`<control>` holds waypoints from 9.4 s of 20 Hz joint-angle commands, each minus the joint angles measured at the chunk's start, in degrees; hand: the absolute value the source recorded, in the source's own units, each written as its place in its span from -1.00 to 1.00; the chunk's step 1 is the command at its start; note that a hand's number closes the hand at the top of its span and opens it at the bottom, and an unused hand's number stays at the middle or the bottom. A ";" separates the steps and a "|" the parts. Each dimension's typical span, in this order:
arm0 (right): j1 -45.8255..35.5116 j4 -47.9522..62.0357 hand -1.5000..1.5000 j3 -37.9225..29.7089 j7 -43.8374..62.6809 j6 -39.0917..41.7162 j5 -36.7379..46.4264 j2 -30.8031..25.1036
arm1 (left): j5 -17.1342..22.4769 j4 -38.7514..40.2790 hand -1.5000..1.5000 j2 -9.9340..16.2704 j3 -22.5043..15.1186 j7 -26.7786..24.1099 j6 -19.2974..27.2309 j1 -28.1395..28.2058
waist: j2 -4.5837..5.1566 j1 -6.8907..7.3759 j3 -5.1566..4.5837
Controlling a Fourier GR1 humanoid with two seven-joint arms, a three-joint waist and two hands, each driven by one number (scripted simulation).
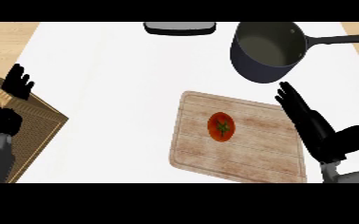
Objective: Pick the tomato from the cutting board and place it in the pot
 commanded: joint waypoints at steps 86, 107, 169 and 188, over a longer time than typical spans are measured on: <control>-23.17 16.60 1.00 15.87 47.25 10.61 65.91 23.50 | -21.26 -12.30 0.00 -9.80 2.13 -3.35 -11.17 13.48 | -1.76 -1.38 -1.57; -16.42 -14.31 1.00 15.06 12.24 16.21 68.79 -4.54 | -23.24 -13.77 0.00 -10.29 3.79 -0.78 -11.89 13.18 | -2.19 -2.32 -1.58; -65.19 71.54 -1.00 -34.35 -30.40 -1.85 52.87 6.19 | -29.32 -13.82 0.00 -16.56 2.88 -1.04 -14.44 9.19 | -0.16 2.40 -1.37; -59.75 76.74 -1.00 -44.47 -32.88 29.27 41.30 -11.27 | -29.26 -10.76 0.00 -15.77 5.55 -1.81 -15.37 8.10 | -0.66 0.21 -1.47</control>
